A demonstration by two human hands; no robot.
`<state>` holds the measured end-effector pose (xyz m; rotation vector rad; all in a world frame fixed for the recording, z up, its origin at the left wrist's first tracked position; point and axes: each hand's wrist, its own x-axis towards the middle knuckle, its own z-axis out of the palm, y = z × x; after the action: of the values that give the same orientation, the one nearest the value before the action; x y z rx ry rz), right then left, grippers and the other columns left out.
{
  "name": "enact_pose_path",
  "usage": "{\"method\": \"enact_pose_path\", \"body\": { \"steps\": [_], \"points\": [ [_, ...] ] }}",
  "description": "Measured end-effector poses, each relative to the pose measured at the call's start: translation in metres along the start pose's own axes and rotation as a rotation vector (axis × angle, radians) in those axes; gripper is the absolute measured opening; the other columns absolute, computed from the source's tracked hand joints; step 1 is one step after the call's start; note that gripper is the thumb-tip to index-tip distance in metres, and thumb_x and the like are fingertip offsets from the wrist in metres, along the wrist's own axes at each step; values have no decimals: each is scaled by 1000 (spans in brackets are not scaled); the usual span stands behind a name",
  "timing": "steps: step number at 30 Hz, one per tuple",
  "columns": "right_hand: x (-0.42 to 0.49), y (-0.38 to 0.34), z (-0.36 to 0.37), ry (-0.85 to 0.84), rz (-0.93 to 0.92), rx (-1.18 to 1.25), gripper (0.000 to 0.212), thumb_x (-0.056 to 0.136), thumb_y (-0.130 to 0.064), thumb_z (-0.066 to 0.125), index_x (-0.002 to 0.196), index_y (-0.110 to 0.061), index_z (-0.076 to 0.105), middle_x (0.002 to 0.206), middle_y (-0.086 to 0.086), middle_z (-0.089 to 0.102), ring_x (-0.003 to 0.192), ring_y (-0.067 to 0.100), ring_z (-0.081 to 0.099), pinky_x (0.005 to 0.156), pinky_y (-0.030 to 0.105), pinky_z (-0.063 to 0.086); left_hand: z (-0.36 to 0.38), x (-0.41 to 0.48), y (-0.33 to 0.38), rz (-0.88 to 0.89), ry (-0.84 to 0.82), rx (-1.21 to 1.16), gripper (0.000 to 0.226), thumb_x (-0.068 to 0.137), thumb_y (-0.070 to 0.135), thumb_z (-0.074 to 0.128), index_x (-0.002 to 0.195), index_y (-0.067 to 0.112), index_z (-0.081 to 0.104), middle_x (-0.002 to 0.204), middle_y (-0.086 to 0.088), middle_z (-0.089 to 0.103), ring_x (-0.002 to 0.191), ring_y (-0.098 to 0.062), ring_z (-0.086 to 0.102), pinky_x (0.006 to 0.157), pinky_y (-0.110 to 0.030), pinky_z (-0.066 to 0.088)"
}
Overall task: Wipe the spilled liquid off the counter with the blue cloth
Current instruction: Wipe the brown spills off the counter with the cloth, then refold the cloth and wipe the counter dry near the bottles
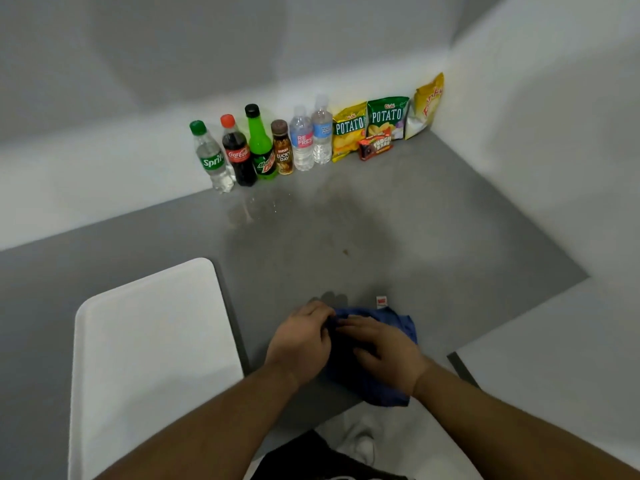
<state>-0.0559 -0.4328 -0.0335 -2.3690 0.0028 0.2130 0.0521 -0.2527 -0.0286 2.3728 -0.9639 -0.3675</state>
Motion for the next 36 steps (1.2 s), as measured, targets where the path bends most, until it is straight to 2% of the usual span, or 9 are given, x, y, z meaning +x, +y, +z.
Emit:
{"method": "enact_pose_path", "body": {
  "steps": [4,9,11,15,20,22,25,30,36],
  "points": [
    [-2,9,-28,247,222,-97,50,92,-6,62,140,-20,61,147,0,57,134,20,54,114,21,32,-7,19,-4,-6,-67,33,38,98,22,57,136,19,58,139,-1,58,122,-26,57,105,-37,47],
    [3,19,-44,101,385,-203,58,91,-12,69,146,-17,54,144,5,58,132,25,53,110,23,32,-19,41,-7,-48,-282,134,24,92,20,60,115,15,66,120,-11,67,111,-34,64,95,-44,53],
    [7,17,-41,59,392,-242,48,91,-11,66,138,-17,60,127,5,65,119,26,58,96,22,38,-23,46,-10,-55,-328,122,21,89,16,60,107,18,70,113,-10,71,104,-34,67,90,-43,56],
    [10,14,-44,29,355,-252,21,87,-4,61,104,-13,68,104,4,63,99,25,60,80,26,41,-25,51,-13,-61,-351,52,14,90,15,58,101,17,68,108,-7,67,97,-28,64,82,-35,50],
    [5,8,-53,45,450,-172,15,96,-9,54,95,-25,55,97,1,61,93,25,61,78,33,45,-30,58,-2,-134,-317,-241,4,93,13,55,96,14,59,86,-3,64,83,-23,58,66,-29,44],
    [4,6,-65,63,511,-105,13,102,-16,49,98,-28,50,92,1,62,89,26,62,76,35,46,-38,62,5,-140,-279,-318,7,94,13,57,100,12,61,86,-7,66,84,-27,60,74,-34,50],
    [4,-5,-90,220,449,-70,10,104,-19,49,106,-26,54,93,2,67,86,25,63,77,38,49,-58,72,16,-142,-193,-504,7,94,8,58,100,11,62,87,-13,69,84,-26,61,88,-47,54],
    [-3,-30,-124,450,232,-92,13,100,-22,58,109,-30,63,89,-10,68,80,12,62,73,31,48,-101,77,29,-64,-86,-738,3,81,19,58,83,20,59,77,-6,62,76,-22,53,73,-36,42],
    [-28,-28,-76,371,121,-213,23,86,-6,74,104,-20,73,96,0,73,85,20,67,77,30,50,-85,33,4,70,-148,-425,12,78,11,66,90,15,69,87,4,73,83,-18,70,83,-38,56]
  ]
}}
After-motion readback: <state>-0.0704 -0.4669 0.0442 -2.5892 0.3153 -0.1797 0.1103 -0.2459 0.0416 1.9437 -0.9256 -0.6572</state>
